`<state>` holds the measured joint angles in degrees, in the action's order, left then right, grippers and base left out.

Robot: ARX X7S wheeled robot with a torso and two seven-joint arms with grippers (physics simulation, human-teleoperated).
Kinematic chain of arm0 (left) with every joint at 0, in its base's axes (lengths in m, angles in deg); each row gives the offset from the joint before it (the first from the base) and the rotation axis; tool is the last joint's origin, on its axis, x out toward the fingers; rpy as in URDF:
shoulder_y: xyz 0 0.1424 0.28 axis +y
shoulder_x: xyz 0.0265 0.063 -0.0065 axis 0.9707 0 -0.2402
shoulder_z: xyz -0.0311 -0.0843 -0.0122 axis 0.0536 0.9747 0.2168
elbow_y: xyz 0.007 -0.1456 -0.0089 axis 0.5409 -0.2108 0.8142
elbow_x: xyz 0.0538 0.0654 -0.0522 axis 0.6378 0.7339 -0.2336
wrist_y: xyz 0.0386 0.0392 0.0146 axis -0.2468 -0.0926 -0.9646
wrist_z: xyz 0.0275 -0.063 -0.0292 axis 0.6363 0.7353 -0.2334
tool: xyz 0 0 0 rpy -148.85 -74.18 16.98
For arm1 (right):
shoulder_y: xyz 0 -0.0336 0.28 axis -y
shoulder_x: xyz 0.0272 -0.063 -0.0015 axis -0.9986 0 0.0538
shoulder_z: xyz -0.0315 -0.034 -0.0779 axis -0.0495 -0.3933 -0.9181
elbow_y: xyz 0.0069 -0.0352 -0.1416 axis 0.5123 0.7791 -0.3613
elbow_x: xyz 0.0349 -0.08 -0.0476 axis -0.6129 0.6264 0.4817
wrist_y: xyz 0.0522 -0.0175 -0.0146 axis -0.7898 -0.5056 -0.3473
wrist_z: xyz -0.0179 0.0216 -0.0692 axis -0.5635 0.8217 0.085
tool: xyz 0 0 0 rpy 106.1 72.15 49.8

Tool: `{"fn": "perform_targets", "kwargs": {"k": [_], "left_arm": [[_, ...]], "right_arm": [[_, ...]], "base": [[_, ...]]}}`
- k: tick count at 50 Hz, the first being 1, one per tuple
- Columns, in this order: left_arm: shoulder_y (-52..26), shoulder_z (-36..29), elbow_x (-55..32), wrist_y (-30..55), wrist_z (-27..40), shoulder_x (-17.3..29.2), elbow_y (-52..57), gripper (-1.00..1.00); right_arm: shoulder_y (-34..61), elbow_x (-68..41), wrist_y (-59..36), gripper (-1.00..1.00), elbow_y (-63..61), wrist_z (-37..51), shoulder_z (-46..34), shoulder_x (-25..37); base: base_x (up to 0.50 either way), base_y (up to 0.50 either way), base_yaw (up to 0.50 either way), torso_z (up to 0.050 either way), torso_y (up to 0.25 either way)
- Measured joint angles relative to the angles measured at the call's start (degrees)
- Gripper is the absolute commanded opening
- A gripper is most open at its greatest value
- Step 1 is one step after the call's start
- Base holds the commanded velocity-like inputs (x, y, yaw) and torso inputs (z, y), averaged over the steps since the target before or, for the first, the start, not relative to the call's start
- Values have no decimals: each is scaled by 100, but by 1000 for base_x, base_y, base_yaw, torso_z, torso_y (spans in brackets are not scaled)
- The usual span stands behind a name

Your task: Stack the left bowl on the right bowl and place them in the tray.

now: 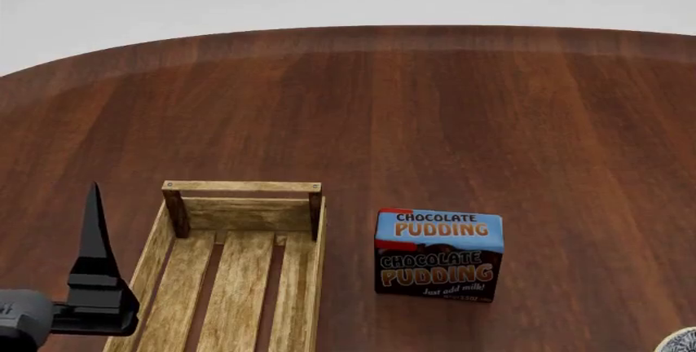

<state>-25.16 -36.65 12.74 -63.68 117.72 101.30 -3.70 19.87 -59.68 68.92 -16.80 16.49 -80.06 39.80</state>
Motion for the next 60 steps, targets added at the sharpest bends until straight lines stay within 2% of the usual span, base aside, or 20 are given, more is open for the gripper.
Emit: {"fn": "perform_targets", "kwargs": {"k": [16,27,38,48,60], "left_arm": [[42,62,-78,-39,21,20,58,100],[83,166,-202,-124,12,28,111,100],[154,230,-271,-247,10,30,110,100],[194,266,-312,-322,16,31,93,100],[287,398,-400,-450,13,72,40,100]], "right_arm": [[-161,-82,165,-100,-56,115,164,-6],[-681,-123,751,-100,-1607,988,190,1002],[-543,219,607,-100,-2807,1744,471,1777],[-61,535,-61,-100,-3444,2071,866,1963],[1505,1018,-1727,-100,-3444,2191,1101,1176]], "base": [[0,0,0,0,0],[0,0,0,0,0],[0,0,0,0,0],[0,0,0,0,0],[0,0,0,0,0]]}}
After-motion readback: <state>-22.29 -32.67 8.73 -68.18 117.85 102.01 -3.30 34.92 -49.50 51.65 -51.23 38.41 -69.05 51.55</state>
